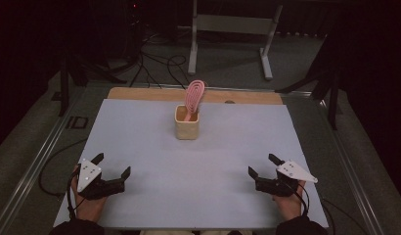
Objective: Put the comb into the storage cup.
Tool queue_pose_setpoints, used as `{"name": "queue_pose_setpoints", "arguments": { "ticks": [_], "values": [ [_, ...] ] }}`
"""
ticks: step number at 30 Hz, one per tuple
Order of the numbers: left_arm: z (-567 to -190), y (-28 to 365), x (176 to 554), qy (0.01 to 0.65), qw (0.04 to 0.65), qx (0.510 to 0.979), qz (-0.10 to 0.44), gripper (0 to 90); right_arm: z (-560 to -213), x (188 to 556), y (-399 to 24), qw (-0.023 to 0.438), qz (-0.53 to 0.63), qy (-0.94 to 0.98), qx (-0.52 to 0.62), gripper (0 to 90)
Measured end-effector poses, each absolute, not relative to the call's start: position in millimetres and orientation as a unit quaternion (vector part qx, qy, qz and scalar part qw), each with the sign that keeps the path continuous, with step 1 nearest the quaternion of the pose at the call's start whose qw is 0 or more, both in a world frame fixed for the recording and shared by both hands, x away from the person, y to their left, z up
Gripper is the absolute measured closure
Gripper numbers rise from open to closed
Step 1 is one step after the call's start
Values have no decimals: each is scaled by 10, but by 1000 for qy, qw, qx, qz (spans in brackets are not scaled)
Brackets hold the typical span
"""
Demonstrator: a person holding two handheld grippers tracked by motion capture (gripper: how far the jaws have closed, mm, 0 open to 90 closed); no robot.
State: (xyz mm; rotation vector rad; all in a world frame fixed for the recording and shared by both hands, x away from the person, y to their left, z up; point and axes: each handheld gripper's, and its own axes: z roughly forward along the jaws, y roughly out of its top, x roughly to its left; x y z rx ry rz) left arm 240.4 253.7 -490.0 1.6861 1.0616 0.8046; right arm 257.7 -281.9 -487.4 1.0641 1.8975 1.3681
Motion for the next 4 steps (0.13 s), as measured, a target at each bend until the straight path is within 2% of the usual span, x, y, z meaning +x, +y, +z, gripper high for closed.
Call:
{"name": "queue_pose_setpoints", "arguments": {
  "ticks": [4],
  "values": [
    [-4911,2528,2410,437,472,690,330,1,-4896,2558,-2846,280,512,708,398,87]
  ]
}}
